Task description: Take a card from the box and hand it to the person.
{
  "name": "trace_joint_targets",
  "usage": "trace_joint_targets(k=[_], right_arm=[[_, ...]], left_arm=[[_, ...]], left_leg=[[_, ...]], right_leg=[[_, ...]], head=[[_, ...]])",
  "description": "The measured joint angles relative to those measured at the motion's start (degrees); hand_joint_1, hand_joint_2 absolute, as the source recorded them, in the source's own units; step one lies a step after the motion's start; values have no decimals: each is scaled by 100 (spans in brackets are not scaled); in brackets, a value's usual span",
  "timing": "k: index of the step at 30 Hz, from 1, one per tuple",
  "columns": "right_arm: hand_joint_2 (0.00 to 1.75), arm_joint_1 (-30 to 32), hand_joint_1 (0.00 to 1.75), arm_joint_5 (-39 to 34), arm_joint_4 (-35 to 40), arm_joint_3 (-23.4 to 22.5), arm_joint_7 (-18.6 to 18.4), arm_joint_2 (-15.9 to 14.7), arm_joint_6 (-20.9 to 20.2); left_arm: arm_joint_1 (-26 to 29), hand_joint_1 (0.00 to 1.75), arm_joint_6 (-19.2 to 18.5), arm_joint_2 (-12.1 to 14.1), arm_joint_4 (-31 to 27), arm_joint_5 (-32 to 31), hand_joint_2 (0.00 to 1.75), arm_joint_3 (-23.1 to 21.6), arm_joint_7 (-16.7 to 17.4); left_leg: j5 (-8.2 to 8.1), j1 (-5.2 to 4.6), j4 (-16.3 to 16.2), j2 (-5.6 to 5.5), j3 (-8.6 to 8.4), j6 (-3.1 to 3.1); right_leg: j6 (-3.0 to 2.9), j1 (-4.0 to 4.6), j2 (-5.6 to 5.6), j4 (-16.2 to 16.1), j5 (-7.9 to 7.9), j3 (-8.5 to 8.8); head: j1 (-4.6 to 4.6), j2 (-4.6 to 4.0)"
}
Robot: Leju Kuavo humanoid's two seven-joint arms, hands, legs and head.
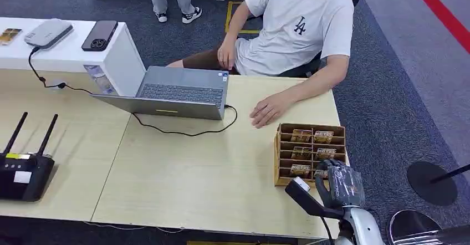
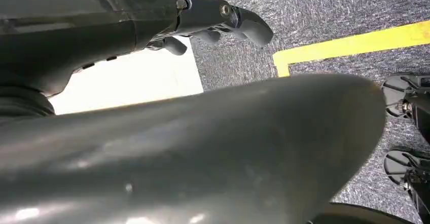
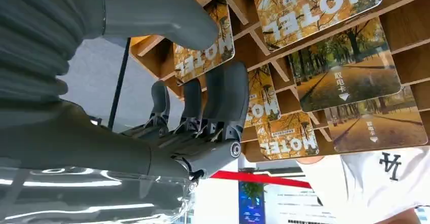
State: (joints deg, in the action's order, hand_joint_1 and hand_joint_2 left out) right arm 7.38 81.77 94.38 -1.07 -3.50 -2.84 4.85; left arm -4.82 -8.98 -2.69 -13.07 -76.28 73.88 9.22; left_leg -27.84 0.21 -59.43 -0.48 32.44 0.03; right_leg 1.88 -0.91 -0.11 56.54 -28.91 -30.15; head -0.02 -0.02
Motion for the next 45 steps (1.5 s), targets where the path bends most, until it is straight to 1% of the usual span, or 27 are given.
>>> trace_joint_targets(k=[1,2,5,8,12,14,16,21,25,26,27,34,35,45], right_arm=[[175,0,103,0,0,-2,0,0,0],[175,0,108,0,0,-7,0,0,0],[175,0,108,0,0,-35,0,0,0],[175,0,106,0,0,-66,0,0,0],[175,-8,98,-2,-15,-76,2,9,-2],[175,-8,99,-2,-15,-74,7,13,-2],[175,-8,94,-2,-15,-77,7,20,-4],[175,-6,93,-13,-15,-81,4,28,-11],[175,18,98,-53,-15,-125,4,28,-11],[175,24,96,-57,-15,-142,4,31,-11],[175,29,99,-70,-15,-160,4,28,-11],[175,69,99,-79,-20,-245,9,31,-11],[175,75,96,-79,-24,-251,9,33,-11],[175,99,94,-127,-61,-280,46,33,2]], left_arm=[[0,0,0,0,0,0,0,0,0],[0,0,0,0,0,0,0,0,0],[0,0,0,0,0,0,0,0,0],[0,0,0,0,0,0,0,-2,2],[-1,0,2,0,20,0,0,-4,15],[-1,0,2,0,22,0,0,-2,15],[0,0,2,0,28,0,0,-2,15],[0,0,2,0,31,-4,0,-7,-2],[0,0,0,0,31,-28,0,-52,-13],[0,0,0,0,31,-35,0,-59,-15],[0,0,-2,0,31,-37,0,-81,-15],[0,0,-20,0,31,-50,0,-140,-17],[0,0,-20,0,31,-50,0,-140,-17],[0,0,-24,9,31,-55,0,-142,-44]], left_leg=[[0,0,0,0,0,0],[0,0,0,0,0,0],[0,0,0,0,0,0],[0,0,0,0,0,0],[0,0,0,0,1,0],[0,0,0,0,1,0],[0,0,0,0,1,0],[0,0,0,0,0,0],[0,0,0,0,0,0],[0,0,0,0,0,0],[0,0,0,0,0,0],[0,0,0,0,0,0],[0,0,0,0,0,0],[0,0,0,0,0,0]], right_leg=[[0,0,0,0,0,0],[0,0,0,0,0,0],[0,0,0,0,0,0],[0,0,0,0,0,0],[0,0,0,0,0,0],[0,0,0,0,0,0],[0,0,0,0,0,0],[0,0,0,0,0,0],[0,0,0,0,0,0],[0,0,0,0,0,0],[0,0,0,0,0,0],[0,0,0,0,0,0],[0,0,0,0,0,0],[0,0,0,0,0,0]], head=[[0,0],[0,0],[0,0],[0,0],[0,0],[0,0],[0,0],[0,0],[0,0],[0,0],[0,0],[0,0],[0,0],[0,0]])
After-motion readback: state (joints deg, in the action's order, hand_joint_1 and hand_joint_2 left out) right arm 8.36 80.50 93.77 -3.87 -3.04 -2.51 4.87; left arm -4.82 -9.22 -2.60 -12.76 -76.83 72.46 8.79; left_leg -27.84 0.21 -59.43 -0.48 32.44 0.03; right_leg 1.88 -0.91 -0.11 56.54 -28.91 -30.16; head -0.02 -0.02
